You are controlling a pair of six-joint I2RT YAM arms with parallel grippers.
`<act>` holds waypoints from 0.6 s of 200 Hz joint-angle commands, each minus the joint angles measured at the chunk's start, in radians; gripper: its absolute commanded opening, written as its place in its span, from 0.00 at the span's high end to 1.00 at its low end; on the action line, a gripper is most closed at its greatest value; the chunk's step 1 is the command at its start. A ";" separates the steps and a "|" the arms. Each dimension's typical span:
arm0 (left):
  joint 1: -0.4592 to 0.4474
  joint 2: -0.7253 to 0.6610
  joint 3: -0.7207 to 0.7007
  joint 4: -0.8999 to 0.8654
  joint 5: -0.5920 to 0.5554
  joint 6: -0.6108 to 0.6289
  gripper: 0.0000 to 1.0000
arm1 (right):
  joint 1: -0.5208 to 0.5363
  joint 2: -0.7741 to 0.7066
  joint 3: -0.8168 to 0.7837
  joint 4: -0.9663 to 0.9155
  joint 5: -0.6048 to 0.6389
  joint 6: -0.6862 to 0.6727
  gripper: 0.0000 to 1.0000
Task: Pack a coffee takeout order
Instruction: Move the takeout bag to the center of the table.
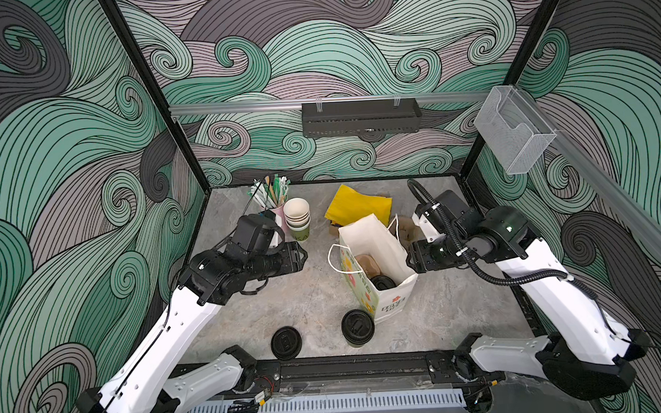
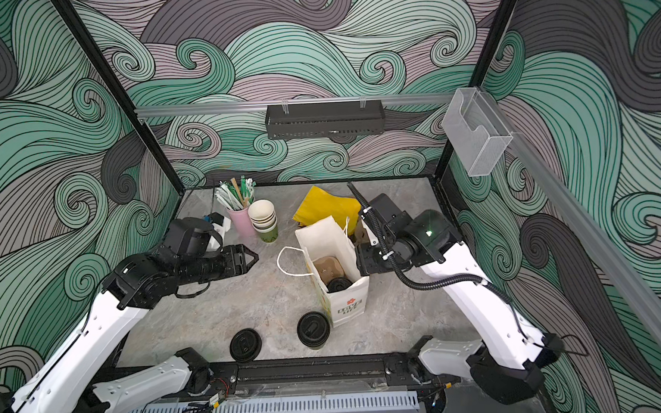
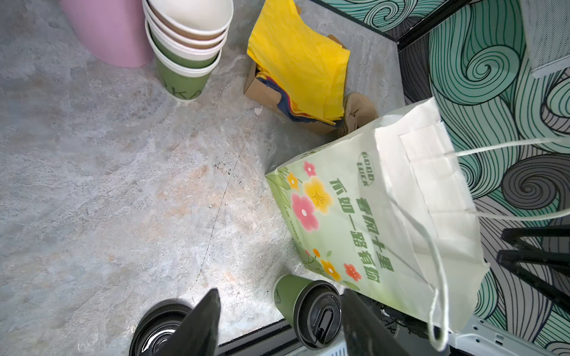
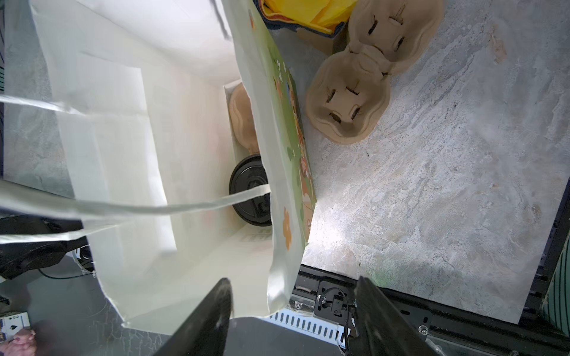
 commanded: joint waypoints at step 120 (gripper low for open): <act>0.005 -0.036 -0.020 0.021 0.009 -0.008 0.35 | -0.001 0.111 0.008 -0.004 0.064 -0.056 0.82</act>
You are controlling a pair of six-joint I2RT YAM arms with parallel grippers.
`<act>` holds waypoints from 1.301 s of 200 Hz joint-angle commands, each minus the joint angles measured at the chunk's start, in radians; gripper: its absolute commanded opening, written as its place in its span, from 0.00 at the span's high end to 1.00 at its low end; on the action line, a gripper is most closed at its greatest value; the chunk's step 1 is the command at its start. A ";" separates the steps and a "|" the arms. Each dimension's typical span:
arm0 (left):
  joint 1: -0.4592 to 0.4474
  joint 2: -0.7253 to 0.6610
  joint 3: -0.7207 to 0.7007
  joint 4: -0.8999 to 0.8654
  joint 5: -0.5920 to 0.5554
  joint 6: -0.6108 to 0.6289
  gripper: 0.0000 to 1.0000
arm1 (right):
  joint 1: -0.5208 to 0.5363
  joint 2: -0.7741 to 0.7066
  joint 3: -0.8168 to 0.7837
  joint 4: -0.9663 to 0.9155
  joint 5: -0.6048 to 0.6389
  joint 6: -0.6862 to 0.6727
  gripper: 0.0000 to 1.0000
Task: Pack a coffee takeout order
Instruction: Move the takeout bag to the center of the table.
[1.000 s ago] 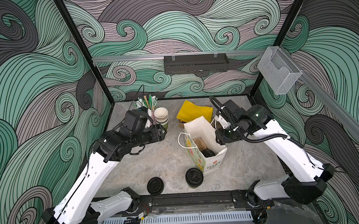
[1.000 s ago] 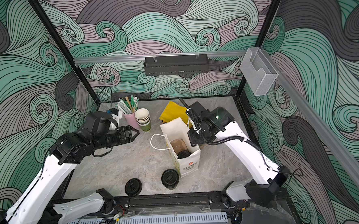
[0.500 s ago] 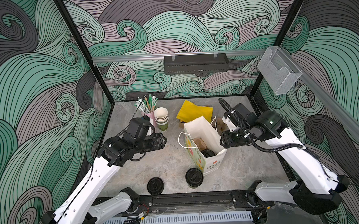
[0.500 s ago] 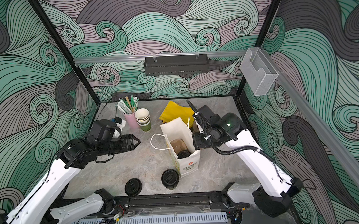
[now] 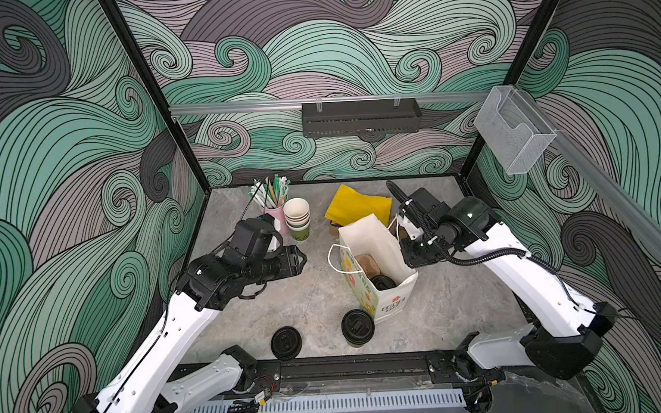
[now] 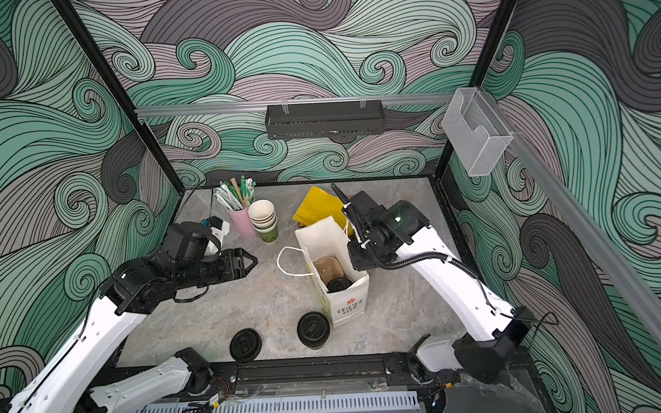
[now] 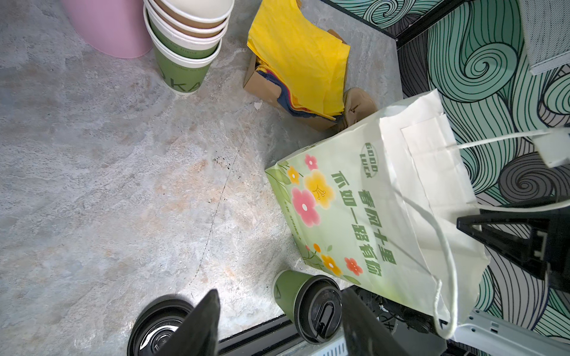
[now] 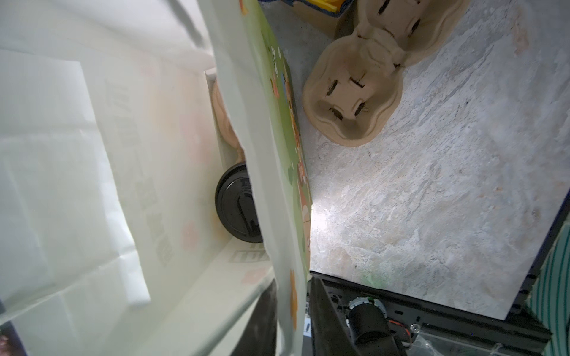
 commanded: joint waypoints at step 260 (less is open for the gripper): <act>0.008 -0.020 -0.019 0.044 0.009 0.003 0.35 | 0.113 -0.045 0.302 -0.172 0.040 0.107 0.49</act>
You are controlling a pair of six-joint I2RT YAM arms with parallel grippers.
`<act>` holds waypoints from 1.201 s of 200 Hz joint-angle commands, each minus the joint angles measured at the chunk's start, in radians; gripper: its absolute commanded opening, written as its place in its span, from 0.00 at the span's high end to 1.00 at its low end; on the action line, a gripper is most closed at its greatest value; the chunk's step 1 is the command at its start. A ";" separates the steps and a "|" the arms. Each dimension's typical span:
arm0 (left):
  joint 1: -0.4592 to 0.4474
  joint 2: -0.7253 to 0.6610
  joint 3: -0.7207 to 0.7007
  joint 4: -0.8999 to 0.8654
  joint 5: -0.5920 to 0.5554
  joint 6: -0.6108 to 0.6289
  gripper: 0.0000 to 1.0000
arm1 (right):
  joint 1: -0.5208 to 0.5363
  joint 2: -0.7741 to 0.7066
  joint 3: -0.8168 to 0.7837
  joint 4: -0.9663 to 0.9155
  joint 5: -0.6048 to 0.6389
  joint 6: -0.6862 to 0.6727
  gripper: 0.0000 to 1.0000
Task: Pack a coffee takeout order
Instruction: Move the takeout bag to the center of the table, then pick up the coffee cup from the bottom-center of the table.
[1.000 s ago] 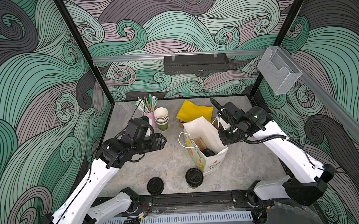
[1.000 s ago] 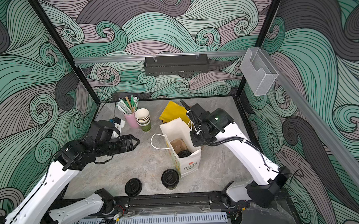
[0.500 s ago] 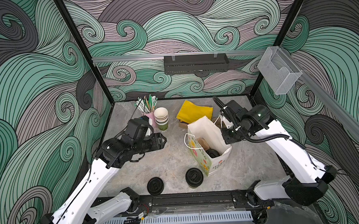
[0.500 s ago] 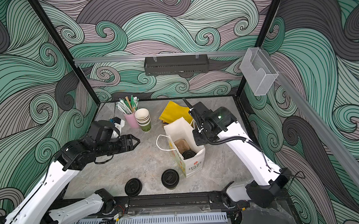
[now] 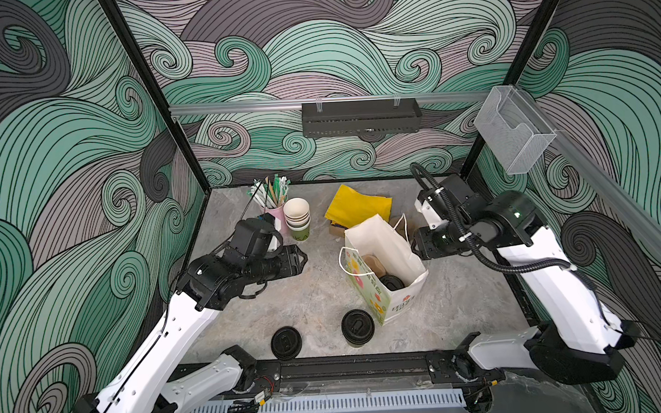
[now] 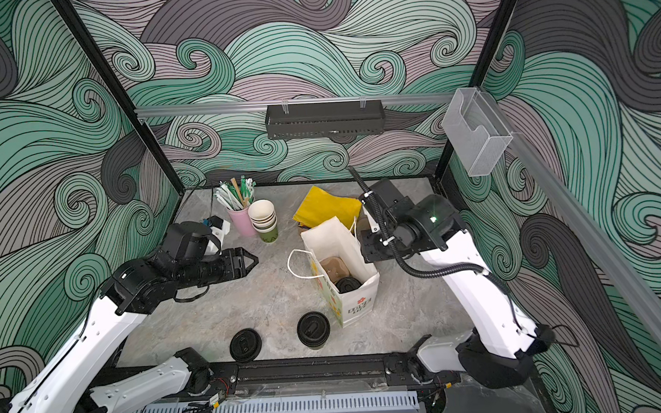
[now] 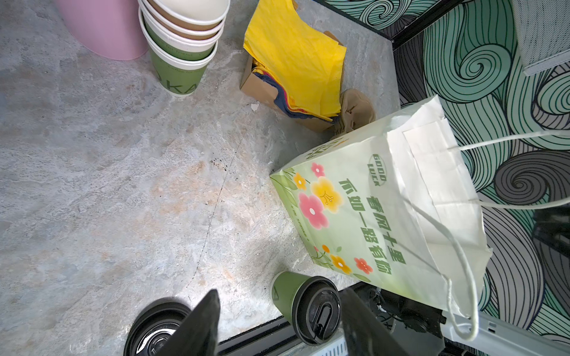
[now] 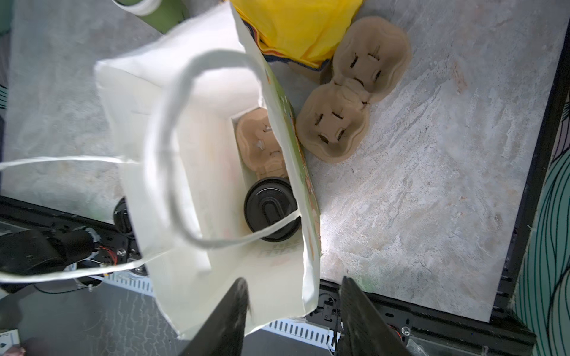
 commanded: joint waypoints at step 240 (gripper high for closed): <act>0.045 -0.437 -0.257 -0.162 -0.274 -0.407 0.35 | 0.783 0.438 -0.161 0.072 0.122 0.603 0.27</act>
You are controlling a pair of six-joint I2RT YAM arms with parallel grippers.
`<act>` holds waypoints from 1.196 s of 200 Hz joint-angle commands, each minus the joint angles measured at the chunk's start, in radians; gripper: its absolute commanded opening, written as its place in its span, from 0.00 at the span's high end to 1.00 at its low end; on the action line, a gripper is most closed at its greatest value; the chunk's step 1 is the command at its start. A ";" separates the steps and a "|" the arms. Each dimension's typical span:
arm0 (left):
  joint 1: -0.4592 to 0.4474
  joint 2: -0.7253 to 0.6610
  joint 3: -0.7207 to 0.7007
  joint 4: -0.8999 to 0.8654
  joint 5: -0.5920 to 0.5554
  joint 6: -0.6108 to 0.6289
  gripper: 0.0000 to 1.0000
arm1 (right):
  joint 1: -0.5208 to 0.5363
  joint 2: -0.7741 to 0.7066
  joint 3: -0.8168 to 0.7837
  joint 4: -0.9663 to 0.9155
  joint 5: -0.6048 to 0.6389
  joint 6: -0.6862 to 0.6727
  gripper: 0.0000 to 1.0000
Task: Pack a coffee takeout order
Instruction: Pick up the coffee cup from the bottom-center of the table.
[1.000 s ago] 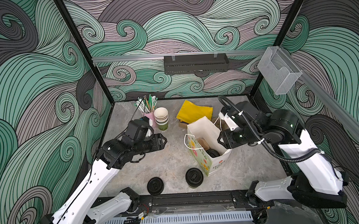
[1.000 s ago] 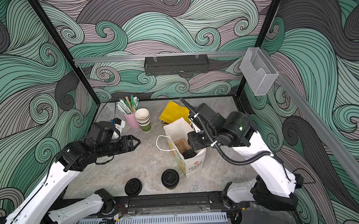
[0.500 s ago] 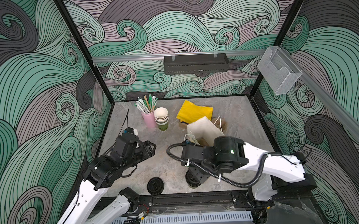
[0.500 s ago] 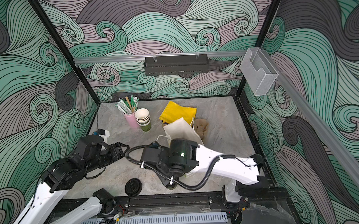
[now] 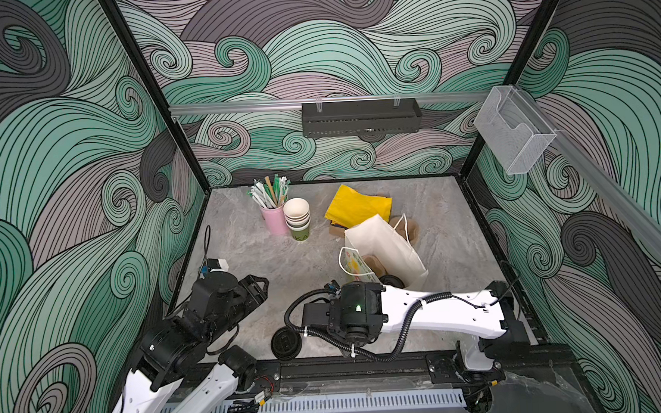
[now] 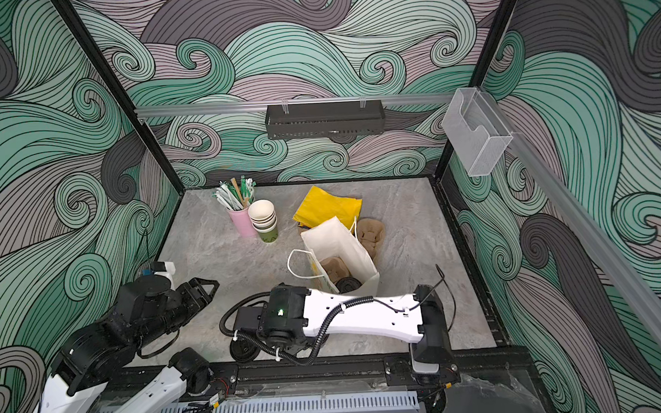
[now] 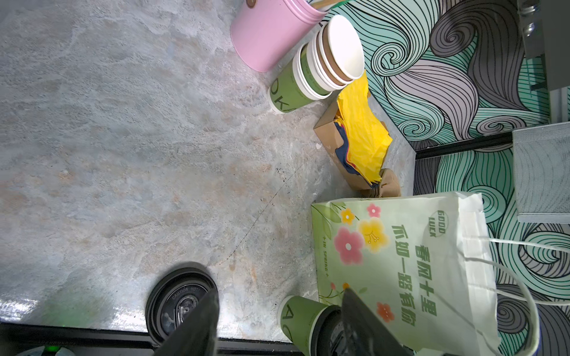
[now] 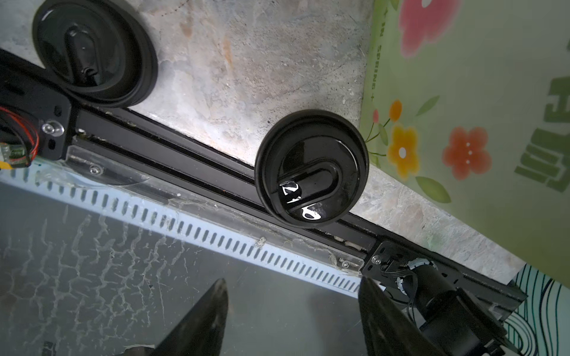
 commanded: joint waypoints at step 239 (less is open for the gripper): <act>0.006 0.042 0.001 0.009 -0.022 -0.027 0.35 | -0.148 -0.057 -0.282 0.214 -0.064 0.016 0.19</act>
